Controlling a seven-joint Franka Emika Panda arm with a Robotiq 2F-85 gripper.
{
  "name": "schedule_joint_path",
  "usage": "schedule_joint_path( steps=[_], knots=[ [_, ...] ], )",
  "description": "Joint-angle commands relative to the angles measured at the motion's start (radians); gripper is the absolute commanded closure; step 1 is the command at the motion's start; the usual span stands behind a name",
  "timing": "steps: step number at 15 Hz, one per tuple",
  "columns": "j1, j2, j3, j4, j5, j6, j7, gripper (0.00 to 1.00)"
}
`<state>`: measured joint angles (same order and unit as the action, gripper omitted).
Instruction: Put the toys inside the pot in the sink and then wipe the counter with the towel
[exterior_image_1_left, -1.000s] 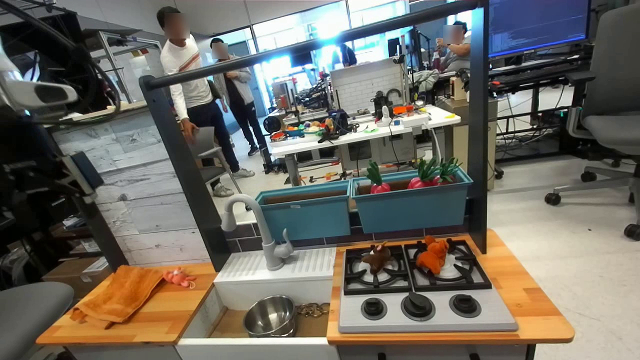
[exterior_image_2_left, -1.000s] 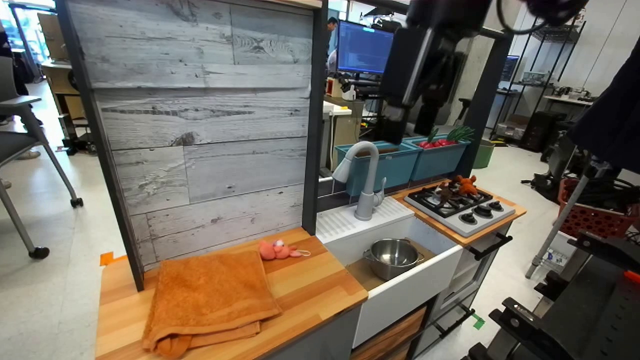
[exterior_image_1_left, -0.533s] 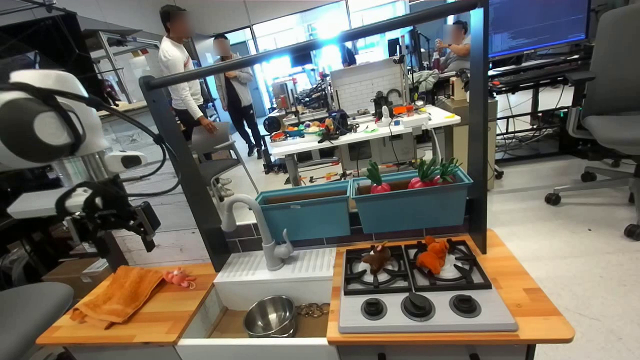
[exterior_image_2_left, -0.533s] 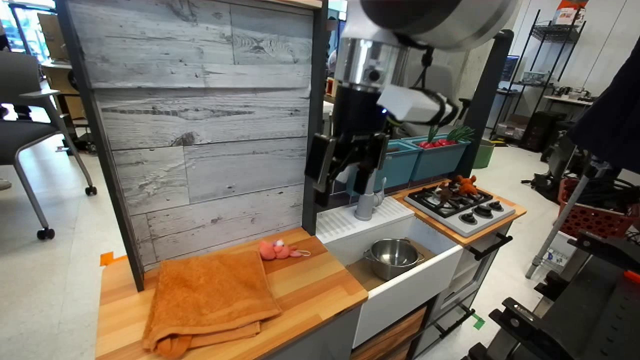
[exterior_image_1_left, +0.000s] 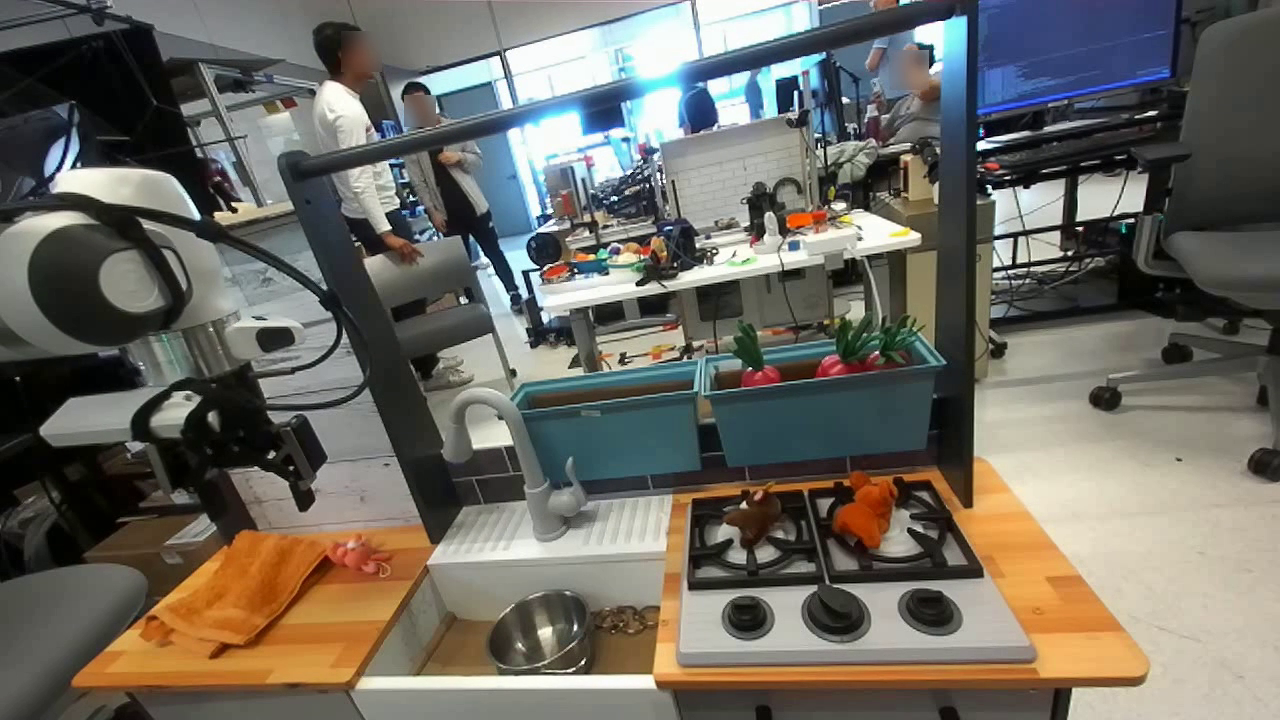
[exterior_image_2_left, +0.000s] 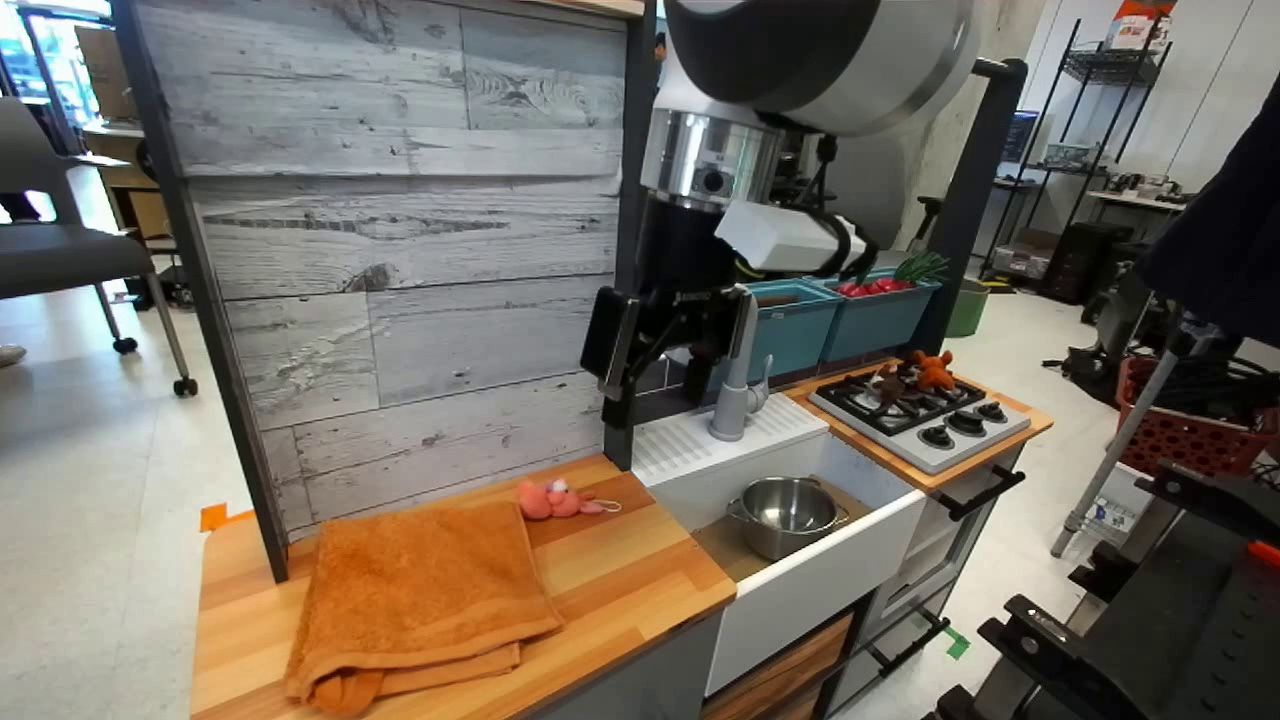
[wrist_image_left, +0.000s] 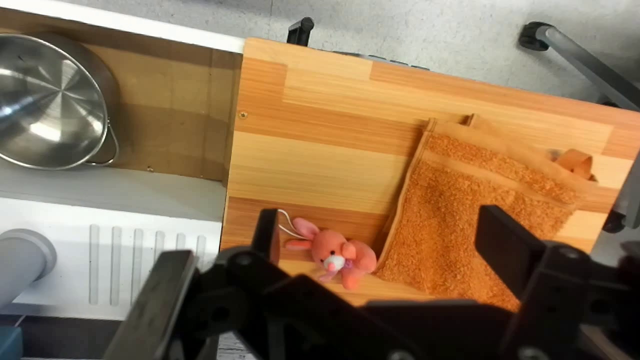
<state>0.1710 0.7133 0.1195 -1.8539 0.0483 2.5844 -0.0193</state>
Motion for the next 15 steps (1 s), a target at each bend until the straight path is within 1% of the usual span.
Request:
schedule_joint_path(
  steps=[1,3,6,8,11,12,13,15],
  knots=[
    [0.021,0.053,-0.018,0.055,-0.014,0.010,0.053,0.00],
    [0.054,0.123,-0.053,0.138,-0.022,-0.002,0.128,0.00],
    [0.081,0.258,-0.076,0.295,-0.016,0.009,0.199,0.00],
    [0.101,0.344,-0.095,0.401,-0.027,0.007,0.222,0.00],
    [0.116,0.463,-0.111,0.543,-0.037,-0.011,0.219,0.00],
    [0.091,0.378,-0.085,0.421,-0.020,0.004,0.192,0.00],
    [0.093,0.405,-0.086,0.446,-0.020,0.003,0.192,0.00],
    [0.093,0.410,-0.085,0.445,-0.020,0.003,0.192,0.00]
  ],
)
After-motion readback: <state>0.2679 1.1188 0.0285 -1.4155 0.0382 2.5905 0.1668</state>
